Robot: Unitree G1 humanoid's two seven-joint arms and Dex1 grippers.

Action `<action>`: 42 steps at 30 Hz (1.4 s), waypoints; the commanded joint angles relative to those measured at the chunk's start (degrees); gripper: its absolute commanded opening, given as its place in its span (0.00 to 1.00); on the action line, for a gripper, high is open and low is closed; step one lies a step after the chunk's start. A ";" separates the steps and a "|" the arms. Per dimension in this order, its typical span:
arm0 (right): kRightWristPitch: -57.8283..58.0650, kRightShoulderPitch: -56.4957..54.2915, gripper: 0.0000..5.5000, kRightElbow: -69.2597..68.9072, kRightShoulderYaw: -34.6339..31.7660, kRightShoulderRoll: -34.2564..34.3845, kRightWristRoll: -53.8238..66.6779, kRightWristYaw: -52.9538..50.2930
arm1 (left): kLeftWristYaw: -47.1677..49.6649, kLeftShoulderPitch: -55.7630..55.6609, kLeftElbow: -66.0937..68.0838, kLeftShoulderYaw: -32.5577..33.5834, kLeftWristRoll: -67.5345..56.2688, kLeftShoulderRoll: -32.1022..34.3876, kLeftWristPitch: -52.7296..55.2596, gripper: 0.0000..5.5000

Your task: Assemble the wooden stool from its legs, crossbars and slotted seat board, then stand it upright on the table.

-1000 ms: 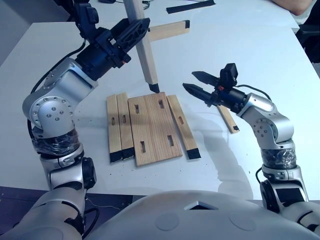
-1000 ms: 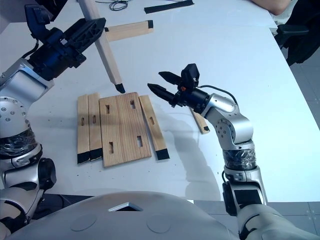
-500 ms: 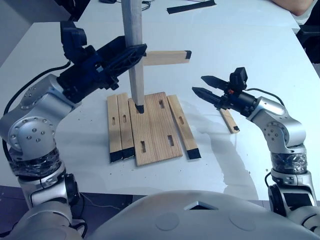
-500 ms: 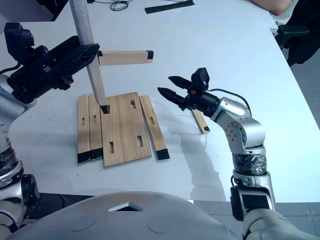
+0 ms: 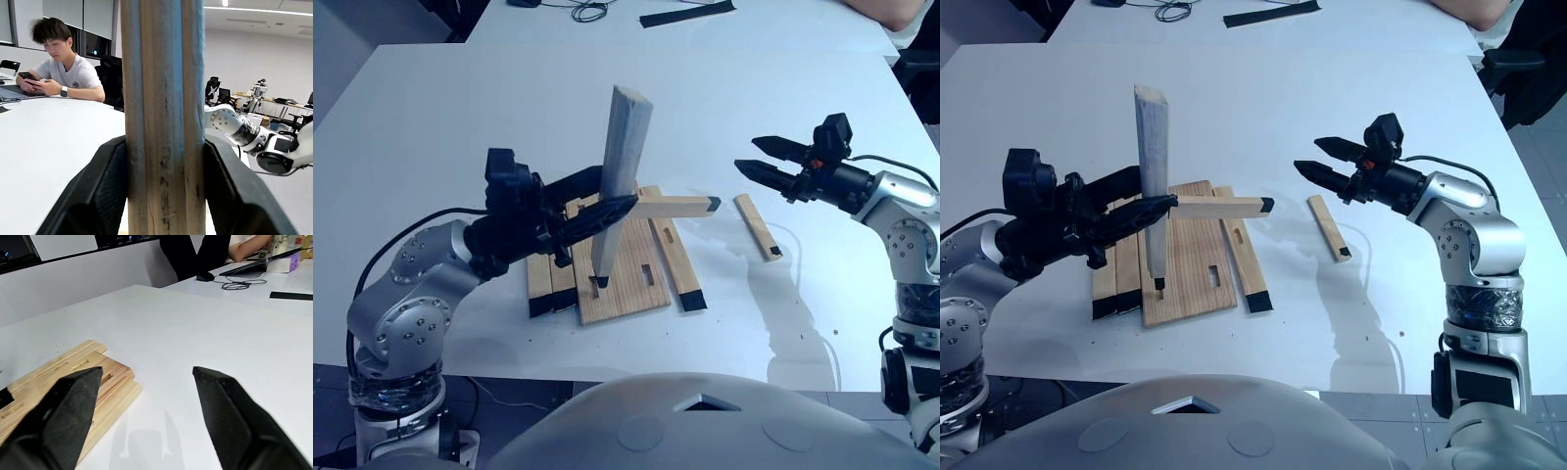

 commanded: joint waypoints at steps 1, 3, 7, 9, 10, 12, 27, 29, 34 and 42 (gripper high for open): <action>0.96 -2.54 0.61 0.56 0.51 -1.11 0.47 1.33 | -4.95 1.53 1.68 -2.46 5.27 -0.56 -5.87 0.41; 1.17 -2.81 0.61 0.52 0.50 -1.27 0.46 1.58 | -6.99 1.58 2.68 -3.54 7.76 -0.53 -8.49 0.41; 1.29 -3.39 0.61 0.90 0.77 -1.50 0.04 2.18 | -11.16 2.72 4.90 -5.37 11.73 -0.04 -12.75 0.41; 1.41 -3.79 0.61 1.14 0.77 -1.71 -0.06 2.51 | -12.26 3.07 5.92 -5.86 12.79 0.02 -13.96 0.41; 1.49 -4.01 0.61 1.21 0.76 -1.82 -0.06 2.66 | -12.70 3.26 6.41 -5.98 13.12 -0.01 -14.39 0.41; 1.59 -4.30 0.61 1.27 0.75 -2.01 -0.05 2.91 | -13.36 3.60 7.35 -6.21 13.79 -0.24 -15.34 0.41; 2.56 -7.34 0.61 2.16 2.00 -3.31 -0.14 5.17 | -13.46 8.22 10.33 -9.63 18.80 -4.36 -23.58 0.41; 2.68 -7.68 0.61 2.19 2.13 -3.46 -0.13 5.35 | -13.74 8.89 10.43 -9.91 19.09 -4.11 -24.38 0.41; 2.73 -7.90 0.61 2.13 2.38 -3.82 -0.24 5.97 | -14.24 9.96 10.95 -10.54 20.00 -3.69 -26.51 0.41; 3.28 -7.48 0.61 1.27 2.49 -4.17 -0.16 6.37 | -15.80 11.35 12.08 -10.86 20.78 -2.22 -28.35 0.41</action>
